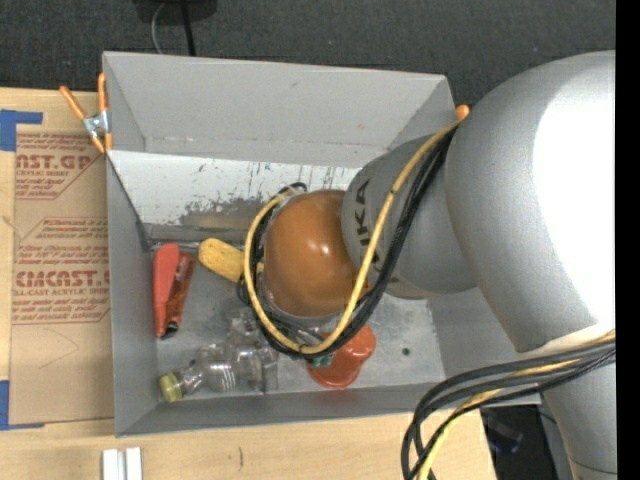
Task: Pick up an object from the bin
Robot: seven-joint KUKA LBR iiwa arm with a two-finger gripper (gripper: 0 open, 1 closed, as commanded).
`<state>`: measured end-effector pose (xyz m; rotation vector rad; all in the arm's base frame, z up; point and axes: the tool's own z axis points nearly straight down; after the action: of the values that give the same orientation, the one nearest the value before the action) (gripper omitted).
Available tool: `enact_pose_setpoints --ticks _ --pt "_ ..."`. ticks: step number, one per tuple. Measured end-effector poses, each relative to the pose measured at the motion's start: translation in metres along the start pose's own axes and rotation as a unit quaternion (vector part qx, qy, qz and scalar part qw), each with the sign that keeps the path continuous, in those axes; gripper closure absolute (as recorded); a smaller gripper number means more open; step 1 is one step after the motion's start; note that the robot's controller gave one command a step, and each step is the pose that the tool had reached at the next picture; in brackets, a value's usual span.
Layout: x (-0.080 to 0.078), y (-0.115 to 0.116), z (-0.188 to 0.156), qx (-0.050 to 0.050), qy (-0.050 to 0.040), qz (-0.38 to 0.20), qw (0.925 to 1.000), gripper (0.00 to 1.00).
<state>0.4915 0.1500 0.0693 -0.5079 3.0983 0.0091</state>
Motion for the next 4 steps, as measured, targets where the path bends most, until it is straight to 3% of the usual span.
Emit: enact_pose_setpoints --ticks 1,2,3,4 --pt "0.0 0.0 0.0 0.0 0.0001 0.0 1.0 1.0" --pt "0.001 0.001 -0.036 0.0 0.0052 -0.002 1.0 1.0" --pt "-0.006 0.006 -0.105 0.0 0.002 -0.008 1.0 1.0" --pt "-0.012 0.002 -0.093 0.0 -0.0064 -0.008 0.9999 1.0"
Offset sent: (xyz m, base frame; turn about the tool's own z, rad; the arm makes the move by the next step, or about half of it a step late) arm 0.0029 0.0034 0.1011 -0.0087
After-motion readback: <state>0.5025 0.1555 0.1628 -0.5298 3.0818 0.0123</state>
